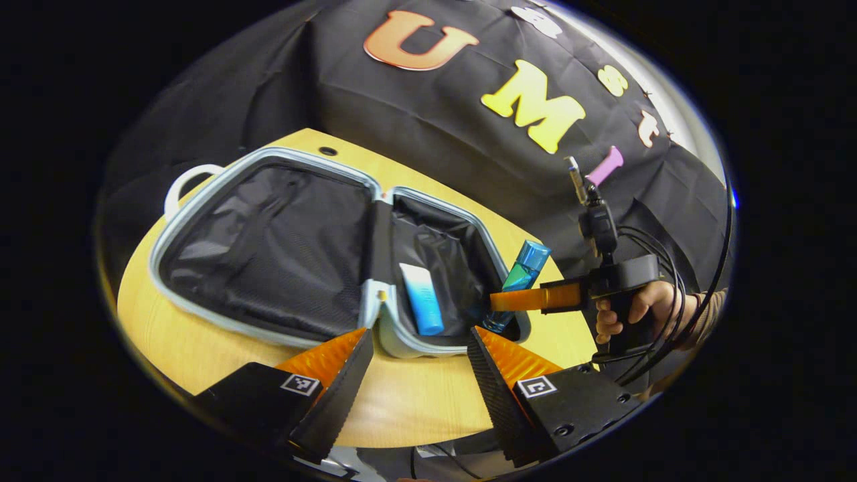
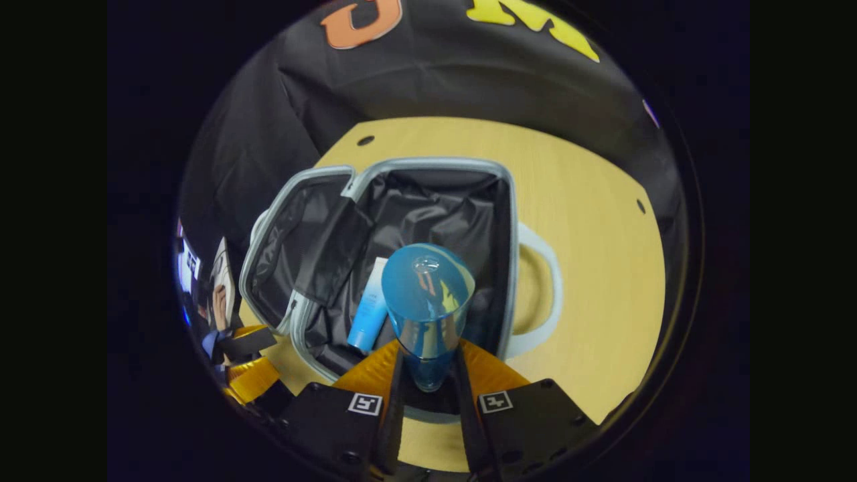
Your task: First open the suitcase, pack the skin care products into it, and then close the suitcase.
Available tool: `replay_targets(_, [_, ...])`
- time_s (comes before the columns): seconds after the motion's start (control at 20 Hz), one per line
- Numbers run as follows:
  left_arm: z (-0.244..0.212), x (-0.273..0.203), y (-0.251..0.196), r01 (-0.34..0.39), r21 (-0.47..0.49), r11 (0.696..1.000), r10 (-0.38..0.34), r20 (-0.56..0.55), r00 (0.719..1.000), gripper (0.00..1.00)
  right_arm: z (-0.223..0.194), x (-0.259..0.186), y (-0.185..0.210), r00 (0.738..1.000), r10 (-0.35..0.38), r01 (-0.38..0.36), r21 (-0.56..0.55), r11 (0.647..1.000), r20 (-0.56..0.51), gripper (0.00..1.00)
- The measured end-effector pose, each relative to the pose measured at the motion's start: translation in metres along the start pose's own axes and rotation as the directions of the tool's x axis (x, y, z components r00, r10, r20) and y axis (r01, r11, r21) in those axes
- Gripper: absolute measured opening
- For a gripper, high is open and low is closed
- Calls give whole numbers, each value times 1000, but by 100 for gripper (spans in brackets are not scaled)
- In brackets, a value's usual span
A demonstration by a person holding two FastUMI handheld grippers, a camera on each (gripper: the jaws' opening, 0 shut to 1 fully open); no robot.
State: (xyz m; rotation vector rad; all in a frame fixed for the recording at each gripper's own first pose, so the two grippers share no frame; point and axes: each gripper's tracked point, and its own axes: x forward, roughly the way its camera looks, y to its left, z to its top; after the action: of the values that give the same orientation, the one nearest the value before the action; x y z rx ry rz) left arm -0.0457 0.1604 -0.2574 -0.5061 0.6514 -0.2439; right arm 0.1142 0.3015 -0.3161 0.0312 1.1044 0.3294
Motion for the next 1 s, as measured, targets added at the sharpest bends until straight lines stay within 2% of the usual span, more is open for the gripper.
replay_targets(0.2, [-3,-15,37,-88,-58,994,90,39,995,92,-3,21,-2,991,-63,66,26,997,-114,36])
replay_targets(0.4, [7,-31,61,-133,-109,985,142,81,987,92,-1,33,-4,972,-98,120,92,989,-214,33])
replay_targets(0.65, [32,-45,82,-191,-111,975,206,144,968,92,-1,48,-14,956,-137,174,122,977,-260,35])
replay_targets(0.8, [56,-49,96,-222,-124,967,243,186,952,92,-10,53,-17,947,-132,184,155,971,-294,34])
replay_targets(0.9, [69,-51,113,-258,-146,955,283,196,939,93,-8,52,-14,952,-120,171,160,972,-283,38])
replay_targets(0.95, [77,-52,122,-271,-166,948,302,200,932,93,-6,49,-13,955,-117,162,149,975,-273,35])
replay_targets(1.0, [85,-54,131,-281,-187,941,317,204,926,93,-4,44,-13,958,-125,164,136,977,-258,40])
